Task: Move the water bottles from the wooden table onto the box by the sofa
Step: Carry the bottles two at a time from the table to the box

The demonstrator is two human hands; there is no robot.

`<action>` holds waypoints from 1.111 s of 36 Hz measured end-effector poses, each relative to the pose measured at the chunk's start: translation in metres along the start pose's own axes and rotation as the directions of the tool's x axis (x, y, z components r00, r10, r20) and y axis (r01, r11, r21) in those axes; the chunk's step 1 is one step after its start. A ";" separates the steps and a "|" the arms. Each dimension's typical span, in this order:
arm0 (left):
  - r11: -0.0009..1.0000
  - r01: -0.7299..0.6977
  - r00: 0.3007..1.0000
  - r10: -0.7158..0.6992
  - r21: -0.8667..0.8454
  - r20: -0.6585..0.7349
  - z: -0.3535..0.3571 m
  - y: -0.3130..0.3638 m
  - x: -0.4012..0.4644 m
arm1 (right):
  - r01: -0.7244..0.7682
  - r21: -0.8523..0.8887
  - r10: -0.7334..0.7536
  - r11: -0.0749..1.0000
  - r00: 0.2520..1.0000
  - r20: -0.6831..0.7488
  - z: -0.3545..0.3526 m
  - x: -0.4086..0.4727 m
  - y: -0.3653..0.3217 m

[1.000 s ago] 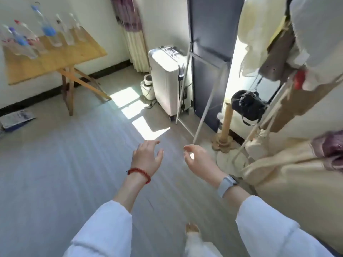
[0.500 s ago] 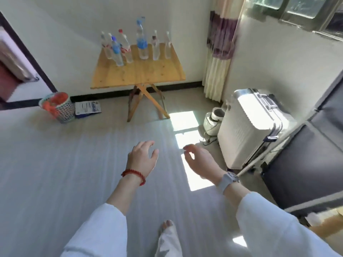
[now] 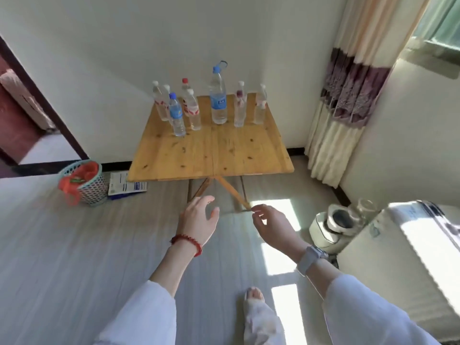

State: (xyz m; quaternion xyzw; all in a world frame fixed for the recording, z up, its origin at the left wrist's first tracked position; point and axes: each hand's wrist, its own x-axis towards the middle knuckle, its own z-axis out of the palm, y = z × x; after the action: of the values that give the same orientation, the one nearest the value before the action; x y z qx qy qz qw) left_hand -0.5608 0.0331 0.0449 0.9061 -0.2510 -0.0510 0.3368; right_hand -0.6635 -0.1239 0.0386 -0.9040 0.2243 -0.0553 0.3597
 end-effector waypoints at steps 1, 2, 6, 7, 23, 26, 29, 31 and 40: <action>1.000 0.005 1.000 -0.005 0.002 -0.008 0.001 -0.003 0.027 | 0.006 0.012 -0.006 1.000 1.000 0.000 -0.001 0.027 0.000; 1.000 0.011 1.000 -0.011 0.007 -0.015 0.002 -0.007 0.054 | 0.011 0.018 -0.011 1.000 1.000 0.007 -0.002 0.055 0.000; 0.999 0.043 0.998 -0.042 0.029 -0.047 -0.009 -0.015 0.165 | 0.030 0.020 -0.031 0.999 0.998 0.056 -0.009 0.167 -0.011; 0.998 0.043 0.998 -0.041 0.039 -0.057 -0.014 -0.017 0.190 | 0.043 0.023 -0.044 0.999 0.997 0.056 -0.011 0.193 -0.017; 0.972 0.214 0.968 -0.224 -0.103 -0.110 -0.036 -0.167 0.473 | 0.037 0.085 -0.042 0.996 0.997 0.064 0.077 0.517 -0.086; 0.962 0.245 0.963 -0.256 -0.120 -0.086 -0.028 -0.198 0.519 | -0.044 0.120 0.037 0.992 0.998 0.055 0.102 0.566 -0.088; 0.953 0.272 0.958 -0.282 -0.132 -0.059 -0.017 -0.223 0.559 | -0.092 0.132 0.083 0.987 0.994 0.073 0.124 0.610 -0.088; 0.946 0.285 0.954 -0.296 -0.153 -0.054 -0.009 -0.234 0.581 | -0.125 0.157 0.114 0.980 0.990 0.083 0.134 0.636 -0.085; 0.920 0.222 0.965 -0.256 -0.323 -0.066 0.030 -0.257 0.645 | -0.144 0.328 0.091 0.934 0.981 0.172 0.158 0.723 -0.070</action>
State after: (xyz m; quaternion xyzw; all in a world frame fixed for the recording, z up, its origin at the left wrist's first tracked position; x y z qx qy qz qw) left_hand 0.0999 -0.1332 -0.0919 0.8664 -0.1090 -0.0824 0.4802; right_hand 0.0493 -0.3016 -0.0745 -0.8152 0.2366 -0.0014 0.5286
